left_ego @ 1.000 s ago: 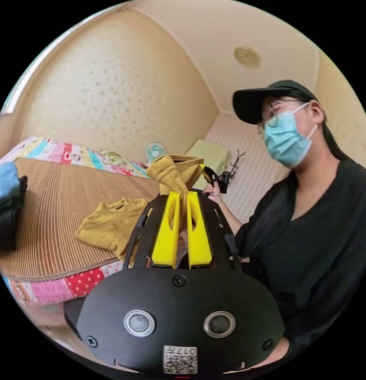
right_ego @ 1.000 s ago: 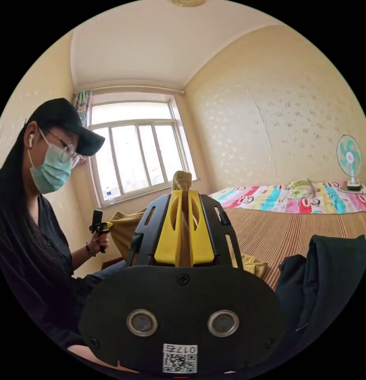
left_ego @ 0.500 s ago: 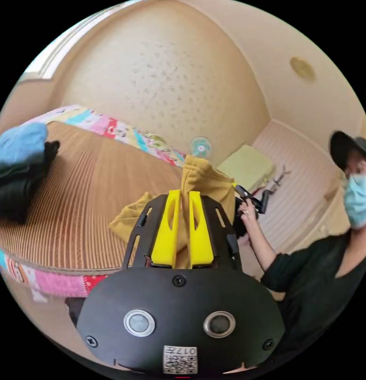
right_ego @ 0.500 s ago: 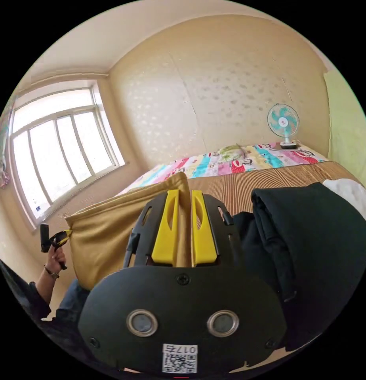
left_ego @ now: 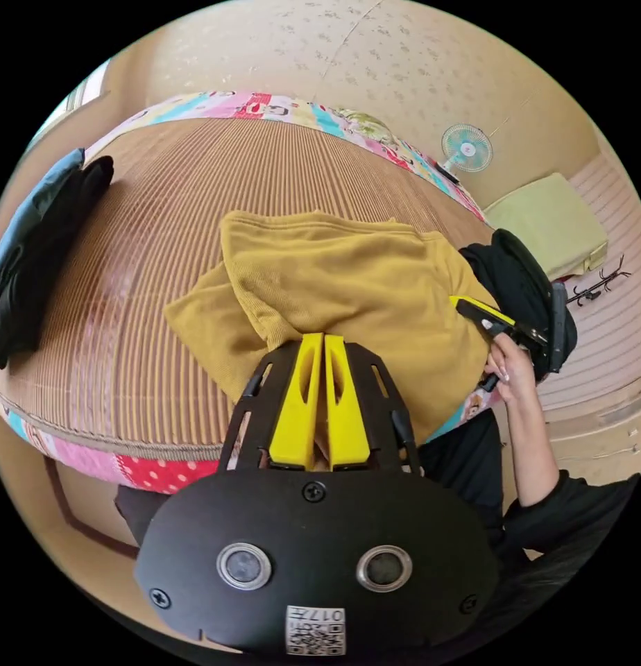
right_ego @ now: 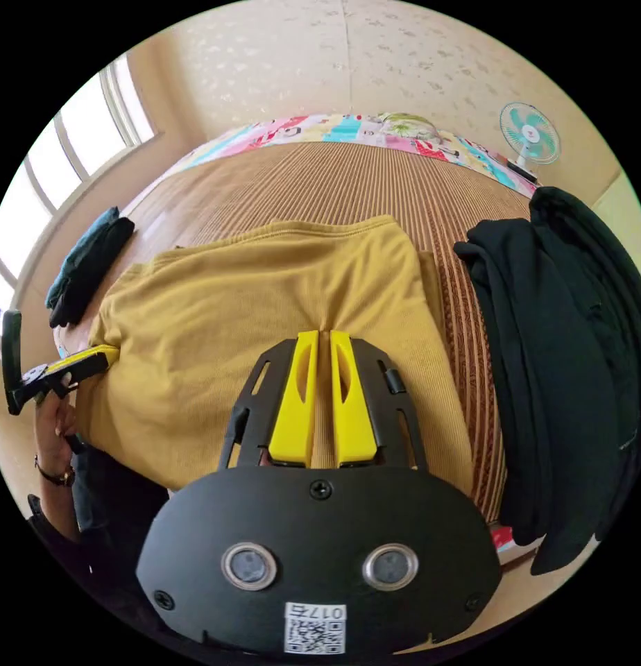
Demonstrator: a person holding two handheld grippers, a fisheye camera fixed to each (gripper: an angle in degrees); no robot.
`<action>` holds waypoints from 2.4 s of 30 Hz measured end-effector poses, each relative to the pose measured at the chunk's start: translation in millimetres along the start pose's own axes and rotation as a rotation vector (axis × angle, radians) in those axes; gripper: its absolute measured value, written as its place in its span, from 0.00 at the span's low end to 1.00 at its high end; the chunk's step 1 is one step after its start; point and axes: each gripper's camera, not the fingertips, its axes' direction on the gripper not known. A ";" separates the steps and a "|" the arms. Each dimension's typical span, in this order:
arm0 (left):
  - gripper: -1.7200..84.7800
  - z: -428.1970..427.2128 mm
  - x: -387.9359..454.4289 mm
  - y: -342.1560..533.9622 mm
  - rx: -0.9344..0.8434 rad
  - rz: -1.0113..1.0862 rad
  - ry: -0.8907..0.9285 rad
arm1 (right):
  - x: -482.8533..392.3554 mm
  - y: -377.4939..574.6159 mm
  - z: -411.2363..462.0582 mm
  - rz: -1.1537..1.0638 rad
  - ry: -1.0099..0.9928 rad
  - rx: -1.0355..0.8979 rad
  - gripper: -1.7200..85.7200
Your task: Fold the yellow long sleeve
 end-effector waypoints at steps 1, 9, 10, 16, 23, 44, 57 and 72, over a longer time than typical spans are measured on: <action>0.02 2.0 -2.2 -24.1 -0.007 0.029 -0.085 | 2.2 -5.1 7.2 0.035 -0.049 -0.004 0.06; 0.08 -36.0 -59.8 -105.6 0.117 -0.070 -0.109 | -30.6 -86.9 43.0 -0.032 -0.036 -0.092 0.04; 0.12 -56.1 -75.3 -85.2 0.195 -0.139 -0.031 | -30.9 -89.6 30.6 -0.001 -0.047 -0.069 0.04; 0.23 -54.8 -131.2 12.0 0.236 -0.527 0.259 | -68.1 -56.2 15.6 -0.182 -0.345 0.232 0.03; 0.10 -46.0 -108.3 -24.4 0.198 -0.504 0.366 | -50.4 -72.7 18.8 -0.145 -0.128 -0.012 0.03; 0.15 -28.5 97.3 -2.3 0.153 0.112 0.580 | 195.7 78.0 -78.2 0.487 -0.193 0.523 0.11; 0.17 -116.0 -84.1 53.8 0.531 -0.166 -0.002 | 36.1 -64.9 73.0 -0.212 -0.097 0.019 0.14; 0.18 -174.2 -256.8 65.2 0.543 -0.348 0.518 | -254.2 -189.7 209.6 -0.570 -0.259 -0.077 0.10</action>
